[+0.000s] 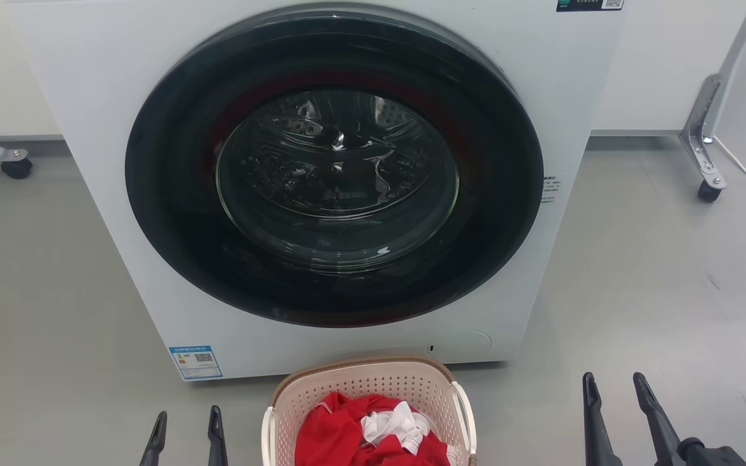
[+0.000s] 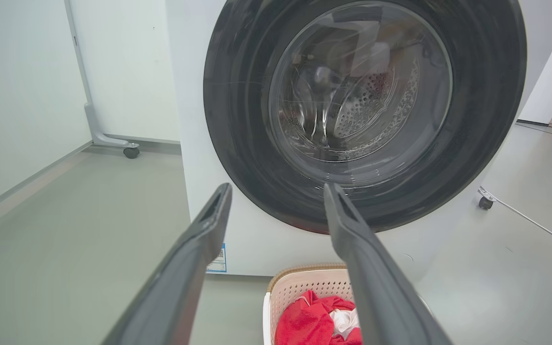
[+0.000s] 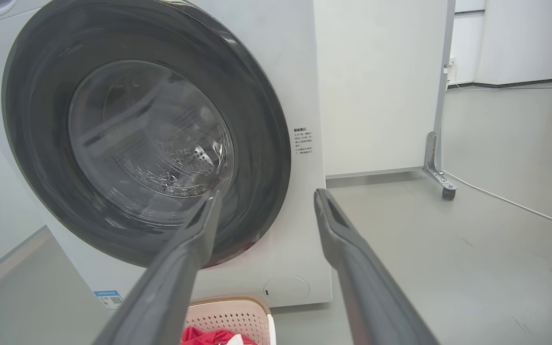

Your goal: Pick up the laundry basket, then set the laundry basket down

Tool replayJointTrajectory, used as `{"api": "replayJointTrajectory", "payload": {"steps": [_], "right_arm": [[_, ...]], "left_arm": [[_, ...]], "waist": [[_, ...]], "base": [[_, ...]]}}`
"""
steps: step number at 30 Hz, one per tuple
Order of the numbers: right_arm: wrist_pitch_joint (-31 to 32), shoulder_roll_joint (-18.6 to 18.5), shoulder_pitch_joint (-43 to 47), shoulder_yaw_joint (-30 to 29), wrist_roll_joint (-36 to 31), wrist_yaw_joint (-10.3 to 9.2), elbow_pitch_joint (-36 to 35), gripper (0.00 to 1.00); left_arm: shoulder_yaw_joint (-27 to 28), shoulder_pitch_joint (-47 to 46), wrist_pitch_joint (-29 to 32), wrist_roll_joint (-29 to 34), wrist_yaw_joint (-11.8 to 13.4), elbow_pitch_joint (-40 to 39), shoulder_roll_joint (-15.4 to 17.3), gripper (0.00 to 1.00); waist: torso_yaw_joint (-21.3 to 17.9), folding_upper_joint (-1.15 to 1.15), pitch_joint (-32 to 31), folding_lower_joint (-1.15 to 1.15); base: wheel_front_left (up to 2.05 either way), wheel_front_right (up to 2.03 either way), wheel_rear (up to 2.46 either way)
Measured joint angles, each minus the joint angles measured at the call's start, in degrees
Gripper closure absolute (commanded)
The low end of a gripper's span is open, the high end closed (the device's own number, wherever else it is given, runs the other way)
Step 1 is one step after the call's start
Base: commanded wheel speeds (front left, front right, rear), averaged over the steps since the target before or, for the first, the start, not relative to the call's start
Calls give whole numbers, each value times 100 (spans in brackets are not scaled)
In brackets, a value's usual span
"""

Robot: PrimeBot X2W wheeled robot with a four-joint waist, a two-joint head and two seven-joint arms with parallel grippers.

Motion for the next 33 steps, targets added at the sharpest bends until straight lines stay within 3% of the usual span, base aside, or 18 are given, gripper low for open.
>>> {"api": "replayJointTrajectory", "payload": {"steps": [10,11,22,33], "right_arm": [[0,73,80,-105,-170,0,-164,0],[0,75,80,-115,-171,0,-170,100],[90,124,177,-153,75,43,231,100],[372,162,26,-414,1054,229,400,100]], "left_arm": [[51,0,0,312,0,-176,-49,0],[49,0,0,324,0,-179,-52,100],[93,76,84,112,-64,201,-86,100],[272,-60,370,-950,-238,335,-94,100]], "waist": [[-17,0,57,0],[-17,0,62,0],[-20,0,84,0],[-25,0,123,0]], "base": [[0,0,0],[0,0,0],[0,0,0],[0,0,0]]}}
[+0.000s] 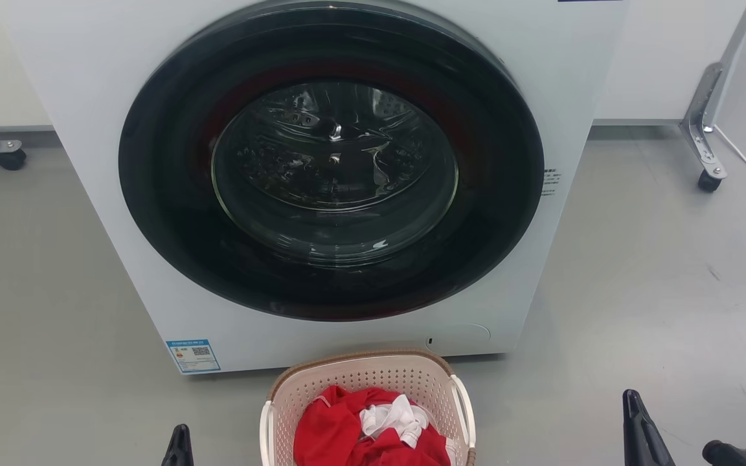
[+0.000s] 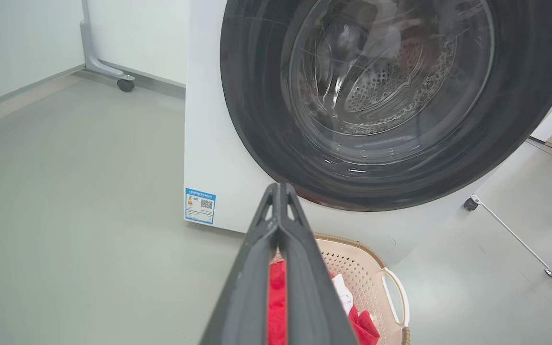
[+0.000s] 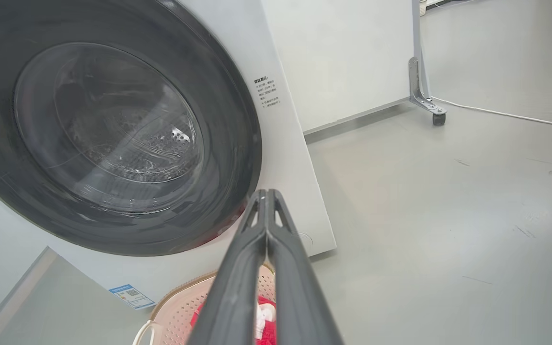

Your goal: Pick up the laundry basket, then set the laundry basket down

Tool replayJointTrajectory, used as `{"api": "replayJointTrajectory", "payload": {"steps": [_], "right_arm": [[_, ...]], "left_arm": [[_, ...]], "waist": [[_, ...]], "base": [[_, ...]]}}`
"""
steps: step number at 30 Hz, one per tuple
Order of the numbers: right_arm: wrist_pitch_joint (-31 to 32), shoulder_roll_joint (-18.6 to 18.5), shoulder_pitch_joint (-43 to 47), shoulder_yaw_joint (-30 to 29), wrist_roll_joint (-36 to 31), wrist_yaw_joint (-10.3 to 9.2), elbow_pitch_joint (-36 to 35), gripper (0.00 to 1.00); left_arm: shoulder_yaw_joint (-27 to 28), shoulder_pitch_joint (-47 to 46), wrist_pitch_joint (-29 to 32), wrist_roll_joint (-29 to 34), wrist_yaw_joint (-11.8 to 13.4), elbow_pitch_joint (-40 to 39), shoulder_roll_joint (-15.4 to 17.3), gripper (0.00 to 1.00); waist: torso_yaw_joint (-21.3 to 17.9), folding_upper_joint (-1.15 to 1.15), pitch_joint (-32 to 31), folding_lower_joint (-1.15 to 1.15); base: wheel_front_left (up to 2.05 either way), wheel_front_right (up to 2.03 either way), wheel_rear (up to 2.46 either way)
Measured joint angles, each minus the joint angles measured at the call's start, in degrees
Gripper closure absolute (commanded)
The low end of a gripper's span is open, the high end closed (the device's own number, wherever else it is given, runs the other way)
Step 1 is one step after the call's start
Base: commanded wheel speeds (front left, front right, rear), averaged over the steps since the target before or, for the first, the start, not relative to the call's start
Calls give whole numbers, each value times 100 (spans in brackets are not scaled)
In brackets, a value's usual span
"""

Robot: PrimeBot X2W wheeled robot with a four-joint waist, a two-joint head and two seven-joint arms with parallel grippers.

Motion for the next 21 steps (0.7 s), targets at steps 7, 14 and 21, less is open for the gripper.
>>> {"api": "replayJointTrajectory", "payload": {"steps": [7,14,21], "right_arm": [[155,37,-98,-155,579,102,134,100],[302,68,-140,-283,1040,179,210,100],[453,87,-287,-431,1612,266,339,100]], "left_arm": [[90,-130,148,-603,-85,54,-5,100],[187,-229,305,-1069,-178,124,-9,100],[278,-336,449,-1661,-289,212,-12,100]], "waist": [[-3,0,22,0],[-6,0,40,0],[-9,0,62,0]], "base": [[0,0,0],[0,0,0],[0,0,0]]}}
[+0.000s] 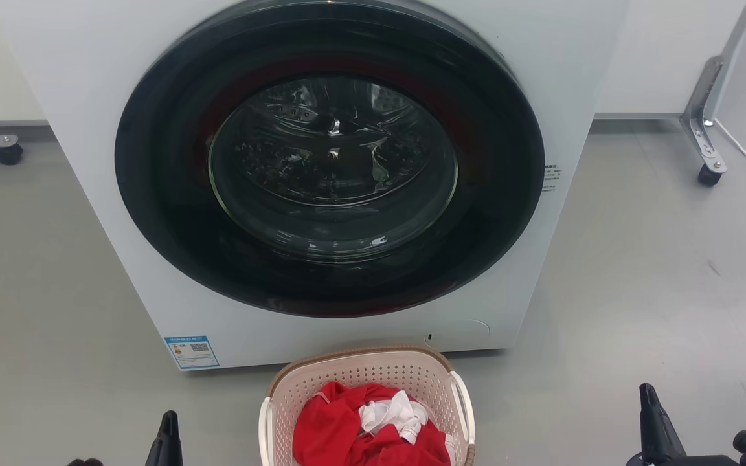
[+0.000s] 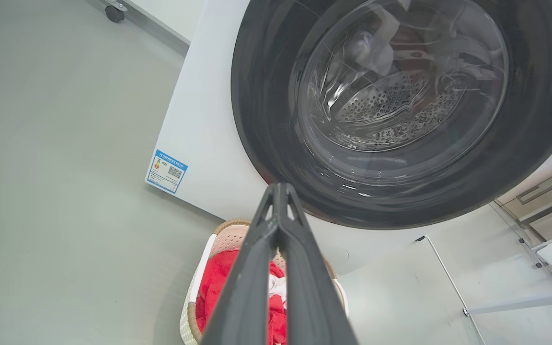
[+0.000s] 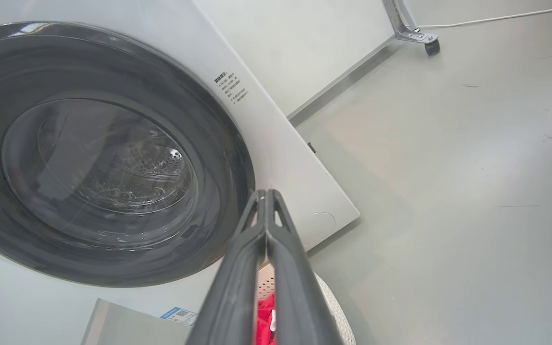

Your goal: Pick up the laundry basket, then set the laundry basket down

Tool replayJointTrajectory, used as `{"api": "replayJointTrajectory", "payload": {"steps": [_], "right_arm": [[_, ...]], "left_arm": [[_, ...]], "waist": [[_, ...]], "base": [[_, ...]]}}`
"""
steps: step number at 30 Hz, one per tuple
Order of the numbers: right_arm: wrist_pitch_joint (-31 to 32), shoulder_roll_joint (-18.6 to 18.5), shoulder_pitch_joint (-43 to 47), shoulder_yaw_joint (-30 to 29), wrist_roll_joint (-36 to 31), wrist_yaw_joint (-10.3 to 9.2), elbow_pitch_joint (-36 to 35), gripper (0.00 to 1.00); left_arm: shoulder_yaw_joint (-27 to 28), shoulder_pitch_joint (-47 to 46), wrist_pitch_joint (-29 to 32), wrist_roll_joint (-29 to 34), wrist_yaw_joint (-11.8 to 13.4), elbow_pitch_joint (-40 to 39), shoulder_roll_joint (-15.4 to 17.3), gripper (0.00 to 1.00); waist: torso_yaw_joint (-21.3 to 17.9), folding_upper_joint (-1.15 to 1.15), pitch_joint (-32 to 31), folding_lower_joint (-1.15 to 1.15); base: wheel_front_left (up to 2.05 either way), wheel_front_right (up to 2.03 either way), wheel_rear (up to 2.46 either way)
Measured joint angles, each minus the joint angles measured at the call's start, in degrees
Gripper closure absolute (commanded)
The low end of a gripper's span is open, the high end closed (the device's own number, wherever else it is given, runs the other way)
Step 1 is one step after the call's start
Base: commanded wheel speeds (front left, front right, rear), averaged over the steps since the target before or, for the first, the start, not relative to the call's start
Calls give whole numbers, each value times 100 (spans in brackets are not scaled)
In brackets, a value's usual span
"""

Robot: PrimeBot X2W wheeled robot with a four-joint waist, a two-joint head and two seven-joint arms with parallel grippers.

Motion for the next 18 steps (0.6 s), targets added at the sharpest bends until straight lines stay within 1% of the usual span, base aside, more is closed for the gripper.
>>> {"api": "replayJointTrajectory", "payload": {"steps": [11,16,18], "right_arm": [[232,34,-175,-235,845,182,167,100],[337,54,-207,-335,1234,240,236,100],[374,64,-272,-377,1408,263,265,100]], "left_arm": [[148,-165,242,-855,-143,108,-10,100],[244,-256,333,-1245,-240,160,-18,100],[264,-272,388,-1445,-243,186,-19,100]], "waist": [[-5,0,34,0],[-7,0,50,0],[-8,0,56,0]], "base": [[0,0,0],[0,0,0],[0,0,0]]}}
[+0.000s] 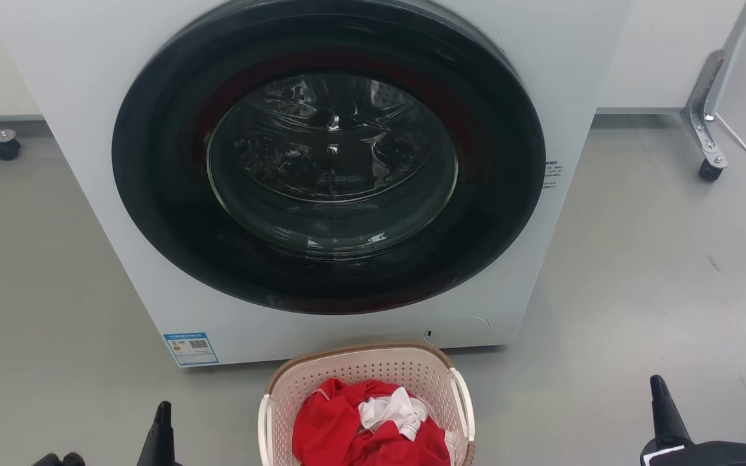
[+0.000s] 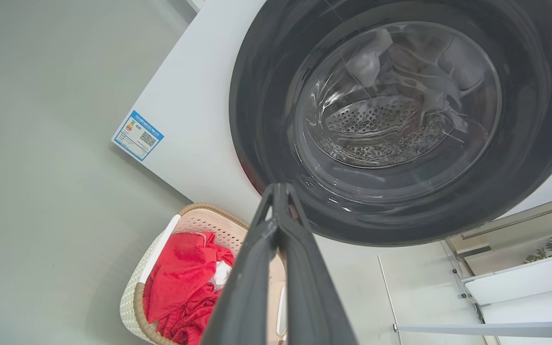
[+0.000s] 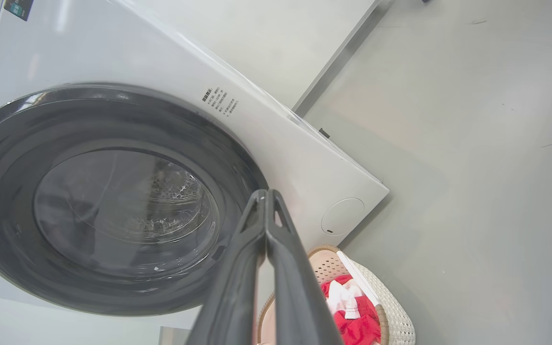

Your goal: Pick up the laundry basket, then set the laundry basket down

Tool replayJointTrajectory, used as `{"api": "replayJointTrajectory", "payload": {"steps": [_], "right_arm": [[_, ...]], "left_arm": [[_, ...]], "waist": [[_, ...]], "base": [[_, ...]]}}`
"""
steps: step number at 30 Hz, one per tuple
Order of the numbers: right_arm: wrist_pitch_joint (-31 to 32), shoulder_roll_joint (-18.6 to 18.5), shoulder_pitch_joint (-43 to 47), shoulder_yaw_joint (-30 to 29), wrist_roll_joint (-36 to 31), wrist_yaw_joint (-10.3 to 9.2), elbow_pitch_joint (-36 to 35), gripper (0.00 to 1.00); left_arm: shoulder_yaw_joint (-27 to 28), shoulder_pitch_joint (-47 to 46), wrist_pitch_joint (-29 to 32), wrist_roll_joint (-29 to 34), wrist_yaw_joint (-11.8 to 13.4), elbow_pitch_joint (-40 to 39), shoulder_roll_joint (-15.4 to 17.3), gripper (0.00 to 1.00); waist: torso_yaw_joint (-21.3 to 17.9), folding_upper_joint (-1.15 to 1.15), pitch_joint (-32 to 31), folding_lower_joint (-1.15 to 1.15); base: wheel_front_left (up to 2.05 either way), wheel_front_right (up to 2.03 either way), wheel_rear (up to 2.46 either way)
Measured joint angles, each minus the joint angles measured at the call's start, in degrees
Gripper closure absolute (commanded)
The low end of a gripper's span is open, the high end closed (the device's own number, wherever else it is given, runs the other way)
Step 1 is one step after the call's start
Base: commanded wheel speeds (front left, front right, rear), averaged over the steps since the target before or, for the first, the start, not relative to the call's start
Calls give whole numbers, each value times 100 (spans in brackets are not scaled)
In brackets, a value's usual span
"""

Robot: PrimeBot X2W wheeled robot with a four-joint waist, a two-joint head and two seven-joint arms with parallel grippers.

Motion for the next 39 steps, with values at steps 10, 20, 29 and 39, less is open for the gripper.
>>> {"api": "replayJointTrajectory", "payload": {"steps": [10,20,29,39], "right_arm": [[203,32,-162,-208,778,160,145,100],[411,69,-259,-415,1550,300,321,100],[587,100,-465,-602,2253,437,475,100],[789,131,-608,-805,3018,583,611,100]], "left_arm": [[132,-209,193,-791,-153,88,-8,100],[249,-373,398,-1569,-301,201,-18,100],[387,-492,580,-2294,-405,313,-46,100],[537,-683,792,-3088,-592,396,-57,100]], "waist": [[-5,0,31,0],[-9,0,62,0],[-13,0,90,0],[-18,0,121,0]], "base": [[0,0,0],[0,0,0],[0,0,0],[0,0,0]]}}
